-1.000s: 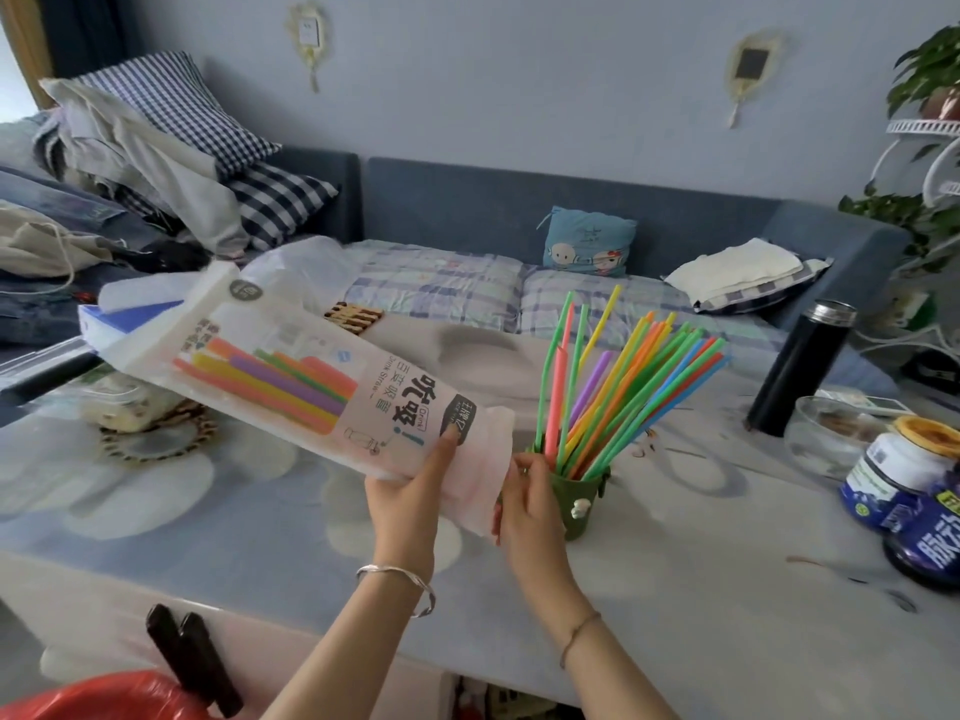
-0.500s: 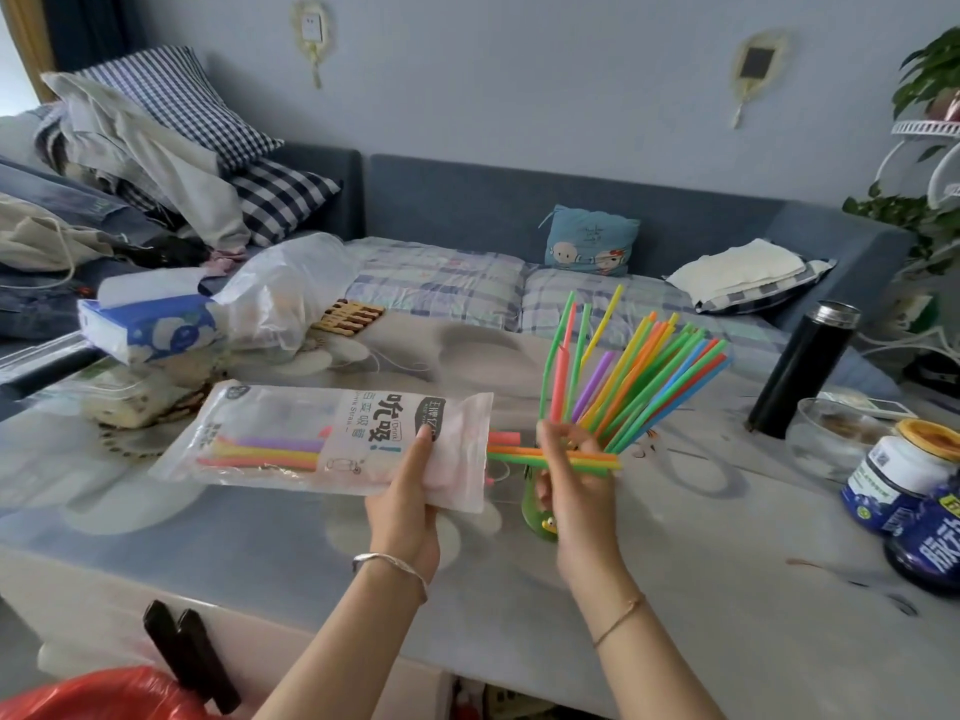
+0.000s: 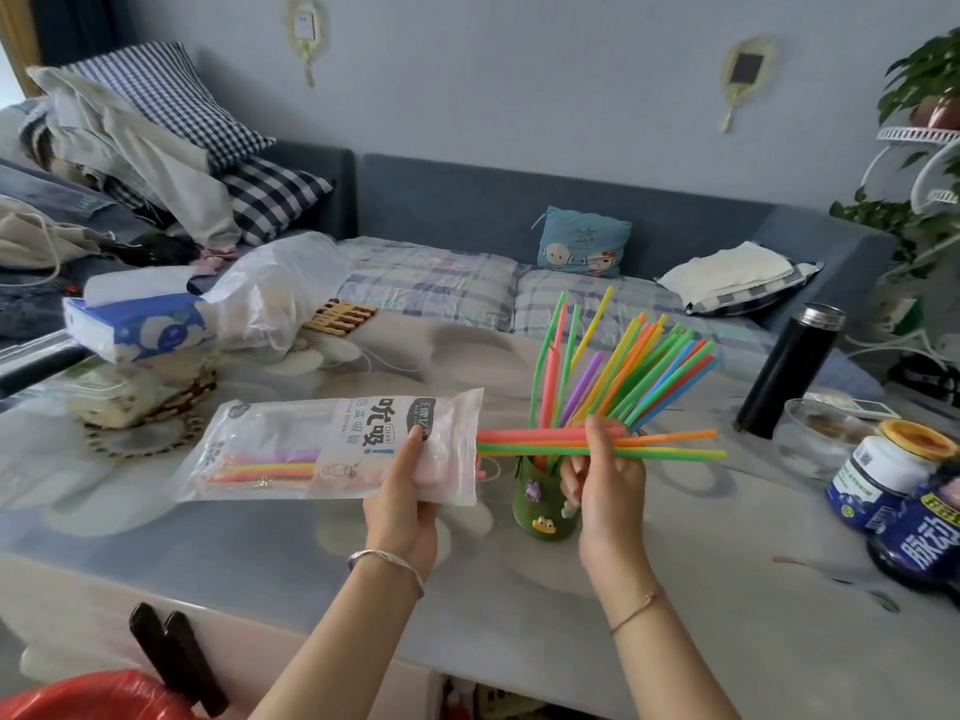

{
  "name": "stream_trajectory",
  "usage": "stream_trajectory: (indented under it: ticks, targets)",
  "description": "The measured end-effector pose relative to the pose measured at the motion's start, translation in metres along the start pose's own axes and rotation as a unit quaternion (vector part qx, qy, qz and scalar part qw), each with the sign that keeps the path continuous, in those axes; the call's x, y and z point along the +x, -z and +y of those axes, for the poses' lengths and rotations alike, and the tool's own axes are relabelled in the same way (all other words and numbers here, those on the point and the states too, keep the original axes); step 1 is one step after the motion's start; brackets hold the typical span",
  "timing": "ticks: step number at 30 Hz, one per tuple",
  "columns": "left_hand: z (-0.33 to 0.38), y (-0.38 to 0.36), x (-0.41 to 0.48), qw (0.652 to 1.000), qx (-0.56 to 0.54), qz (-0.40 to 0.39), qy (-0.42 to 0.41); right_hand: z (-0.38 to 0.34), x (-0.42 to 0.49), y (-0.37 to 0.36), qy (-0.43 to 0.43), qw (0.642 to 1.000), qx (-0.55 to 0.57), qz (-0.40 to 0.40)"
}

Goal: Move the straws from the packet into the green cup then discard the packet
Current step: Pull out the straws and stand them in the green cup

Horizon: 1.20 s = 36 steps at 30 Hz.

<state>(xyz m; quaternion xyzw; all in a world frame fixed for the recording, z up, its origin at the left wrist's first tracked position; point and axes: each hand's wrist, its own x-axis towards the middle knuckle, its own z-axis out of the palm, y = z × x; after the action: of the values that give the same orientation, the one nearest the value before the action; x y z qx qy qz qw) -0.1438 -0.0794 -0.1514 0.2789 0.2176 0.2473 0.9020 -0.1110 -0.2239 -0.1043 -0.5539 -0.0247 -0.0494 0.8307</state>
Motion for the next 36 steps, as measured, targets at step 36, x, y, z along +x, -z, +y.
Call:
stream_trajectory:
  ticks: [36]
  targets:
    - [-0.022,0.001,0.006,0.998,0.013,0.013,0.054,-0.042,0.044,0.050,0.235,0.932,-0.275,0.023]
